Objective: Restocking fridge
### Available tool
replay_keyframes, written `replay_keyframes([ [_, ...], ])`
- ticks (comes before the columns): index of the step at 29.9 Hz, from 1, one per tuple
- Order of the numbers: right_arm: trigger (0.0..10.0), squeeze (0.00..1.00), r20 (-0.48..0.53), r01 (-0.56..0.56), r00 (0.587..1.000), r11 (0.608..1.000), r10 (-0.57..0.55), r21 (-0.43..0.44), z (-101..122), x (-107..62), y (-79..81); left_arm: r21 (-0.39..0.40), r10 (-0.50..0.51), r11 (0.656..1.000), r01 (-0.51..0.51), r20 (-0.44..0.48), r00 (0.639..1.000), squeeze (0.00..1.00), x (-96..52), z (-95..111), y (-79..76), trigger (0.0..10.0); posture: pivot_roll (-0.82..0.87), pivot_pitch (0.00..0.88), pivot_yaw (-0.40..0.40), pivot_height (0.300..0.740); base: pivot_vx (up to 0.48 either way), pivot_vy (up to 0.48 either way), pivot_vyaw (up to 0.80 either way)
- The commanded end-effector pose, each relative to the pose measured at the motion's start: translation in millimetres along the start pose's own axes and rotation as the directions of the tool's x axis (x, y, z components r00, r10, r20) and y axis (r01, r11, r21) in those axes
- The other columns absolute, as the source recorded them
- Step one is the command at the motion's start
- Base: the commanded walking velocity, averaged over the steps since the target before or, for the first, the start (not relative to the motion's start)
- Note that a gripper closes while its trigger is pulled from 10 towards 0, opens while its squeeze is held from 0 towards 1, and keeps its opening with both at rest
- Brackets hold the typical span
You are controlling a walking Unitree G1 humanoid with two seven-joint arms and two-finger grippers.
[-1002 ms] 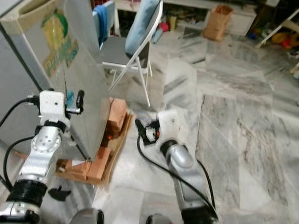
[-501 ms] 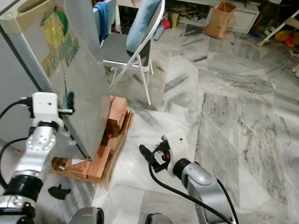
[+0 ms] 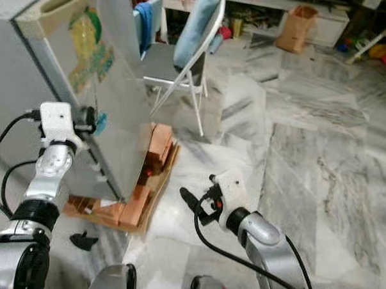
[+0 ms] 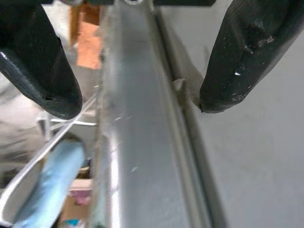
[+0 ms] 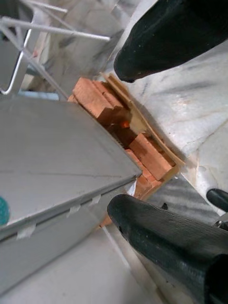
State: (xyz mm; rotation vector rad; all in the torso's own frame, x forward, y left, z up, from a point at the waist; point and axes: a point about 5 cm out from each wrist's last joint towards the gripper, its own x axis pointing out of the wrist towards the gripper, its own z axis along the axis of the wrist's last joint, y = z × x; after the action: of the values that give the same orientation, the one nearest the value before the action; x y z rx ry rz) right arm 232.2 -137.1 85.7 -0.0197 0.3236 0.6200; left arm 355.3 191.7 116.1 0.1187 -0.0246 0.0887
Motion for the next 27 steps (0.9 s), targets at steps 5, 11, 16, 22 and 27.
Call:
replay_keyframes([
  [5, 10.0, 0.0, -0.022, 0.028, 0.999, 1.0, -0.029, -0.009, -10, 0.7, -9.3, 0.02, -0.184, 0.983, 0.183, 0.058, 0.981, 0.0, 4.1, 14, -33.0, 10.0, 0.04, 0.109, 0.008, 0.74, 0.0, 0.0, 0.0],
  [11, 10.0, 0.0, -0.025, 0.038, 0.999, 0.999, -0.038, -0.01, -14, 6.6, -10.6, 0.026, -0.197, 0.98, 0.196, 0.053, 0.979, 0.0, 4.3, 12, -35.4, 10.0, 0.05, 0.107, 0.011, 0.74, 0.0, 0.0, 0.0],
  [16, 10.0, 0.0, -0.021, 0.028, 0.999, 1.0, -0.028, -0.008, -14, 10.1, -9.8, 0.044, -0.204, 0.978, 0.203, 0.007, 0.979, 0.0, 11.7, 11, -36.4, 10.0, 0.05, 0.105, 0.009, 0.74, 0.0, 0.0, 0.0],
  [22, 10.0, 0.0, -0.086, 0.097, 0.992, 0.995, -0.096, 0.009, -16, 0.7, -7.5, 0.06, -0.527, 0.85, 0.523, 0.124, 0.841, 0.0, 10.4, 55, -118.4, 10.0, 0.07, 0.094, 0.001, 0.74, 0.0, 0.0, 0.0],
  [27, 10.0, 0.0, -0.125, 0.107, 0.987, 0.994, -0.103, 0.021, -19, -6.8, -2.2, -0.005, -0.657, 0.744, 0.668, 0.179, 0.732, 0.0, -14.0, 70, -182.4, 10.0, 0.06, 0.085, 0.004, 0.74, 0.0, 0.0, 0.0],
])
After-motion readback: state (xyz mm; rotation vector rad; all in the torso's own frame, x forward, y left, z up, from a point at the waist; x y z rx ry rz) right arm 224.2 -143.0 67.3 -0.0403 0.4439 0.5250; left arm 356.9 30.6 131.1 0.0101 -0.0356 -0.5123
